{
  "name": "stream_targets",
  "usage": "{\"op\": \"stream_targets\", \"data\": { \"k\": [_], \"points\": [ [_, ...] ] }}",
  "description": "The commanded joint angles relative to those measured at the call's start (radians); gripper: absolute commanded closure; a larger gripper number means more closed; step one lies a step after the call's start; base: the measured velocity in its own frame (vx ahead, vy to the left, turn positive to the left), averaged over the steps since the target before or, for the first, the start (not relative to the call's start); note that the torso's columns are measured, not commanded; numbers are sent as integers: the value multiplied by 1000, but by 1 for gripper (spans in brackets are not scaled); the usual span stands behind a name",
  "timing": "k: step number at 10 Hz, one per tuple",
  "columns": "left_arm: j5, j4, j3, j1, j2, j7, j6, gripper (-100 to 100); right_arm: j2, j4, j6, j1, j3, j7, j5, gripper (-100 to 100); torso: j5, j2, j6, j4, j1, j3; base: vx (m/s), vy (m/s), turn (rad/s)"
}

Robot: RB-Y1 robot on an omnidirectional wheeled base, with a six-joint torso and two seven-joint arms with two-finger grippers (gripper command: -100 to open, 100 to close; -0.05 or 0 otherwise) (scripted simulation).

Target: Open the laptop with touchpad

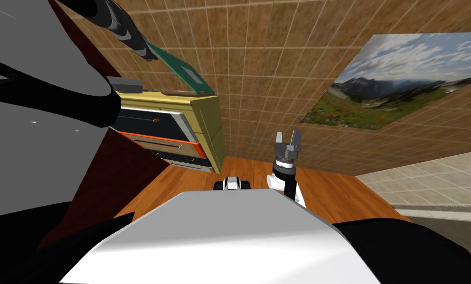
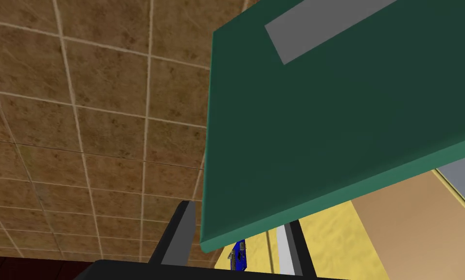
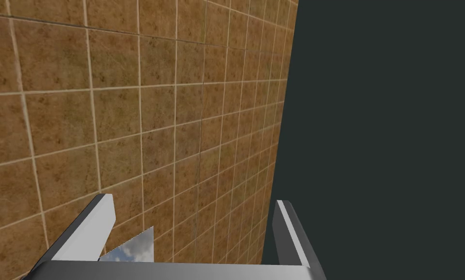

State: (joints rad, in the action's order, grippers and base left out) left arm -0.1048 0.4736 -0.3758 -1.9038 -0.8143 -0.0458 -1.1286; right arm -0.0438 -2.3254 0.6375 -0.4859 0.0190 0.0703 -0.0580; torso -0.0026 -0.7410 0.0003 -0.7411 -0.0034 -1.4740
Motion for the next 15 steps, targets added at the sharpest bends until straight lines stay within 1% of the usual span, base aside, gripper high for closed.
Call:
{"op": "stream_targets", "data": {
  "k": [1, 2, 3, 4, 5, 6, 7, 8, 9, 10, 11, 12, 13, 15],
  "points": [
    [-2, -18, -5, -6, -5, 10, -1, 100, 0, 0, 0, 0, 0, 0, 0, 0, 0, 0, 0, 0, 1, 0, 0, 0, 0],
    [-52, 28, -32, 44, -56, 61, -42, 100, 0, 0, 0, 0, 0, 0, 0, 0, 0, 0, 0, 0, 1, 0, -4, 52, -295],
    [-66, 50, -32, 60, -79, 87, -42, 100, 0, 0, 0, 0, 0, 0, 0, 0, 1, 0, 1, 0, 3, 0, -20, 79, -342],
    [-66, 84, -32, 120, -79, 103, -42, 100, 0, 0, 0, 0, 0, 0, 0, 0, 2, 0, 0, 1, 5, 0, -15, 46, -74],
    [-115, 159, -58, 156, -114, 146, -85, 100, 0, 0, 0, 0, 0, 0, 0, 0, 6, 2, -4, 4, 6, -1, -31, 49, -311],
    [-130, 190, -58, 199, -135, 177, -85, 100, 0, 0, 0, 0, 0, 0, 0, 0, 4, 2, 0, 3, 7, -2, -40, 65, -262],
    [-130, 143, -58, 191, -151, 195, -85, 100, 0, 0, 0, 0, 0, 0, 0, 0, 2, 2, -1, 1, 6, -2, -17, 34, -2],
    [-130, 139, -58, 211, -151, 195, -85, 100, 0, 0, 0, 0, 0, 0, 0, 0, 2, 4, -1, 2, 3, -3, 5, 7, 39],
    [-116, 84, -42, 137, -172, 177, -82, -100, 0, 0, 0, 0, 0, 0, 0, 0, 1, 5, 0, 3, 0, -3, 46, 5, 2],
    [-112, 86, -39, 123, -179, 176, -99, -100, 0, 0, 0, 0, 0, 0, 0, 0, 1, 6, 0, 4, 0, -4, 64, 6, -9],
    [-112, 86, -39, 123, -179, 176, -99, -100, 0, 0, 0, 0, 0, 0, 0, 0, 2, 6, 0, 4, 2, -4, 49, -3, -1],
    [-109, 89, -36, 108, -186, 176, -115, -100, 0, 0, 0, 0, 0, 0, 0, 0, 3, 4, 0, 4, 3, -3, 41, -8, -1],
    [-101, 94, -30, 79, -201, 174, -148, -100, 0, 0, 0, 0, 0, 0, 0, 0, 2, 3, 0, 2, 3, -2, 61, -2, -5],
    [-94, 99, -24, 50, -215, 173, -181, -100, 0, 0, 0, 0, 0, 0, 0, 0, -1, 1, 0, 0, 1, -1, 71, 4, -4]
  ]
}}
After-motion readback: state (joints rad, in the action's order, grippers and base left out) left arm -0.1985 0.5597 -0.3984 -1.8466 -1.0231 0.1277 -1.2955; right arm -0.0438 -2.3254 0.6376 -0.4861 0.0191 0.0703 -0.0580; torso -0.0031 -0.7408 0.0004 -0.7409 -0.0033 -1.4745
